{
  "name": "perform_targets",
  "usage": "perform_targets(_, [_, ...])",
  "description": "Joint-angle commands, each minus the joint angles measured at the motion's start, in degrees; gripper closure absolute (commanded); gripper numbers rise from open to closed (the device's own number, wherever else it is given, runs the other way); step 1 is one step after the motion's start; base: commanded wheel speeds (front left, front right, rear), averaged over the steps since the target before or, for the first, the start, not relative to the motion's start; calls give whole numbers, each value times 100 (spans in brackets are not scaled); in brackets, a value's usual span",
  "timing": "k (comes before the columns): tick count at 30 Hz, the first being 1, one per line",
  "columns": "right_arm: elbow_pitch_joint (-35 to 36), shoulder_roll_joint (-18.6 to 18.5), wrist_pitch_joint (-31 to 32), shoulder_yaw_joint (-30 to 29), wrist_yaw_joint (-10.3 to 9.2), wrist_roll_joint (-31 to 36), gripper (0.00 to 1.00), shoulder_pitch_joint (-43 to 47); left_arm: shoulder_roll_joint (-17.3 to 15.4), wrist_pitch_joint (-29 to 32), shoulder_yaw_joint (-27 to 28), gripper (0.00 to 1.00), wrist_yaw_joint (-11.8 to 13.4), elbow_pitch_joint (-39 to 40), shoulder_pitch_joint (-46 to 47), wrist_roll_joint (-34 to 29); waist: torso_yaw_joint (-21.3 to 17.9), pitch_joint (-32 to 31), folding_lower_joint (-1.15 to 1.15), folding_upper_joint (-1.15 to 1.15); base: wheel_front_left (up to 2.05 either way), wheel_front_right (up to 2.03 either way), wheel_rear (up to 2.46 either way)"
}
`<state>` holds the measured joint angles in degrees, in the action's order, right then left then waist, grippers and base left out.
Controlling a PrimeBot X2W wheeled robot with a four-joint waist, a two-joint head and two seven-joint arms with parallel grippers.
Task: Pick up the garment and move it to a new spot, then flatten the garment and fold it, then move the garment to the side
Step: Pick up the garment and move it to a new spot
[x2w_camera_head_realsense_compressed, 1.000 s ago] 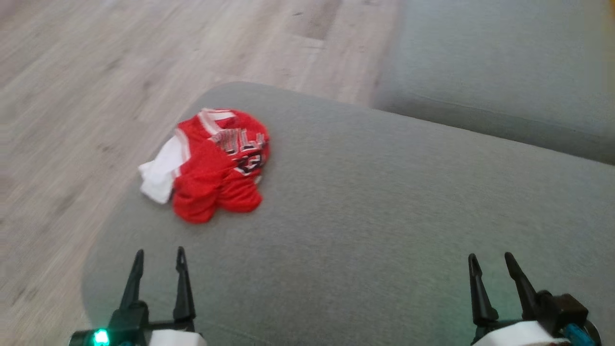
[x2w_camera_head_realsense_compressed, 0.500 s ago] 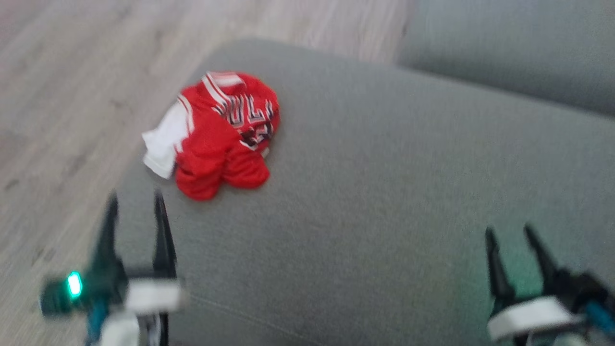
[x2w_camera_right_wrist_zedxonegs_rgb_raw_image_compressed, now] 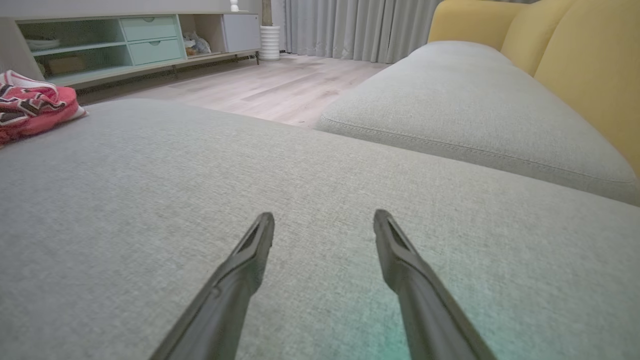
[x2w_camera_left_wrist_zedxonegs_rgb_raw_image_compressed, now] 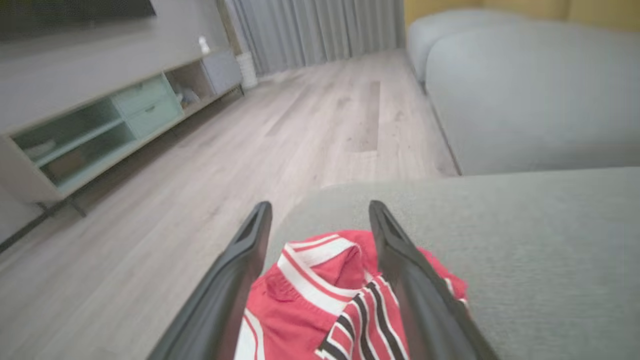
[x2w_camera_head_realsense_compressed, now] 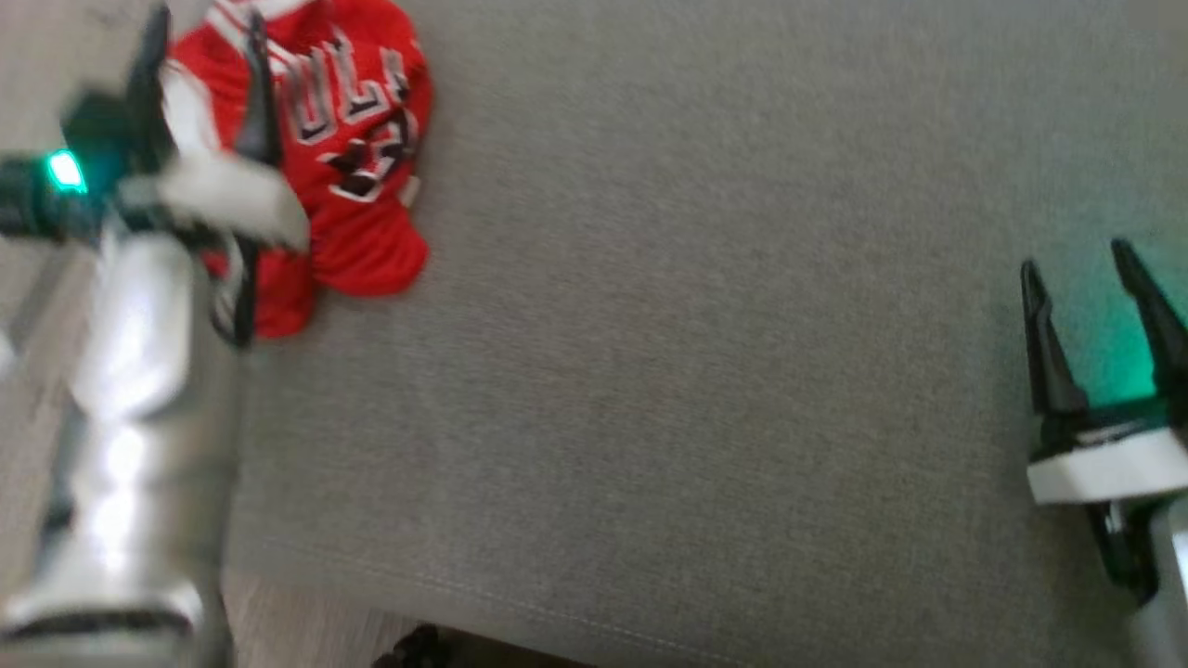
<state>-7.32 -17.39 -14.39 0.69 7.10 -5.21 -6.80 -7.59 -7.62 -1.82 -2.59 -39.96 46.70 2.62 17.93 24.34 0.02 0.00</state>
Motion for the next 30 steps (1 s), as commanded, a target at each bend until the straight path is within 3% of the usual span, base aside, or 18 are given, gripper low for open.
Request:
perform_targets(1, [224,-128,-61,128,39,12,0,-150,-349,69,189,0,4,55,214,33,-256,332,-2,0,0,0,0])
perform_targets(4, [286,-238,-61,227,39,-11,0,-334,-568,577,246,0,170,-779,842,-15,-408,521,-2,0,0,0,0])
perform_targets(9, [368,-307,-61,412,39,-29,0,-562,-829,1123,432,0,216,-1859,1386,167,-647,752,-2,0,0,0,0])
perform_targets(14, [361,-270,-61,458,39,-28,0,-616,-925,1566,509,0,81,-2649,1554,336,-738,875,-2,0,0,0,0])
perform_targets(15, [356,-257,-61,451,39,-25,0,-618,-946,1543,517,65,68,-2705,1579,358,-741,885,-2,0,0,0,0])
perform_targets(16, [346,-243,-61,448,39,-21,0,-625,-992,1443,511,100,92,-2723,1600,350,-747,888,-2,0,0,0,0])
perform_targets(20, [244,-111,-61,394,39,1,0,-627,-1186,614,621,100,120,-2594,1741,457,-770,730,-2,0,0,0,0])
perform_targets(24, [133,107,-61,376,39,-23,0,-610,-1335,-54,379,100,149,-2422,1972,222,-788,288,-2,0,0,0,0])
perform_targets(30, [-17,577,-61,432,39,-92,0,-426,-1318,-310,-131,100,-84,-2217,2397,-133,-1021,-841,-2,0,0,0,0])
